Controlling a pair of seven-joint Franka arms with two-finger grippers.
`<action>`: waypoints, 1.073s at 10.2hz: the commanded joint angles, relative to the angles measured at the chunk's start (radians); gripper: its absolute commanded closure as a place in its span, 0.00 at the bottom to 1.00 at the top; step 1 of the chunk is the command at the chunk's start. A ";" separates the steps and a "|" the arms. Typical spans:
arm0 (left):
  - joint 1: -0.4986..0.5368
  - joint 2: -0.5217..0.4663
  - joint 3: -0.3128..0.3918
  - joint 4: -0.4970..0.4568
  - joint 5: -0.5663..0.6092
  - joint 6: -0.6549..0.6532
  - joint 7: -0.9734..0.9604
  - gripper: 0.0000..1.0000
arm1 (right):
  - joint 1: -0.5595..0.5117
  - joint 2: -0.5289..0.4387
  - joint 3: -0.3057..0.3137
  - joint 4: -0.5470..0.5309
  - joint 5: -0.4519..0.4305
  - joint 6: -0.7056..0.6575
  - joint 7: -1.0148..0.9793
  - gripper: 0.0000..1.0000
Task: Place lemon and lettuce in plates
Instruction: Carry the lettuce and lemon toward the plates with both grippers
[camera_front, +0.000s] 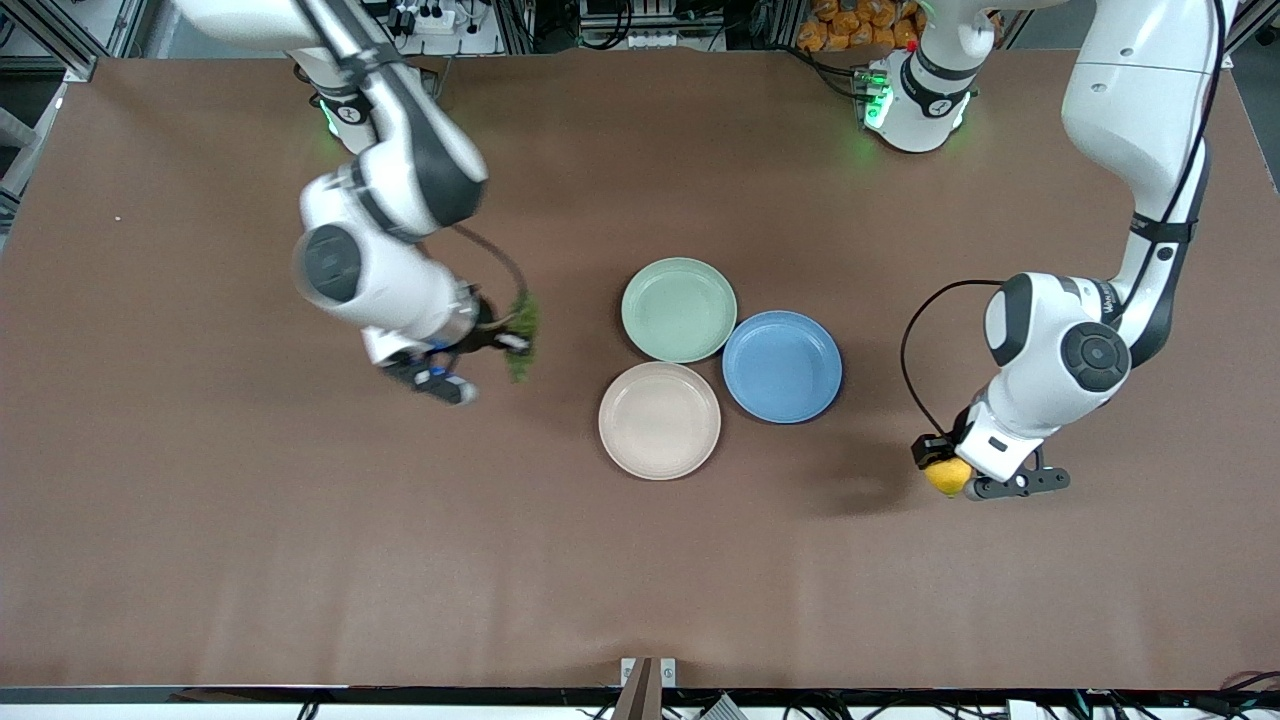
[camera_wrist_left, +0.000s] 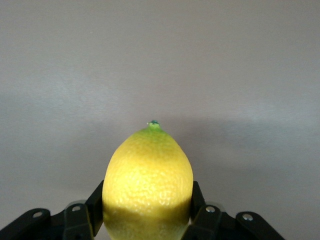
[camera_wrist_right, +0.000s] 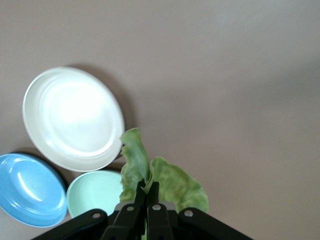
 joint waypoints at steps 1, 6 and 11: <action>-0.067 -0.007 0.007 0.025 -0.020 -0.008 -0.137 1.00 | 0.104 0.037 0.010 -0.038 -0.002 0.134 0.151 1.00; -0.252 -0.003 0.010 0.032 -0.017 -0.008 -0.442 1.00 | 0.282 0.145 0.038 -0.020 -0.265 0.258 0.574 1.00; -0.306 0.002 0.010 0.036 -0.011 -0.008 -0.530 1.00 | 0.339 0.218 0.038 0.019 -0.335 0.337 0.704 0.00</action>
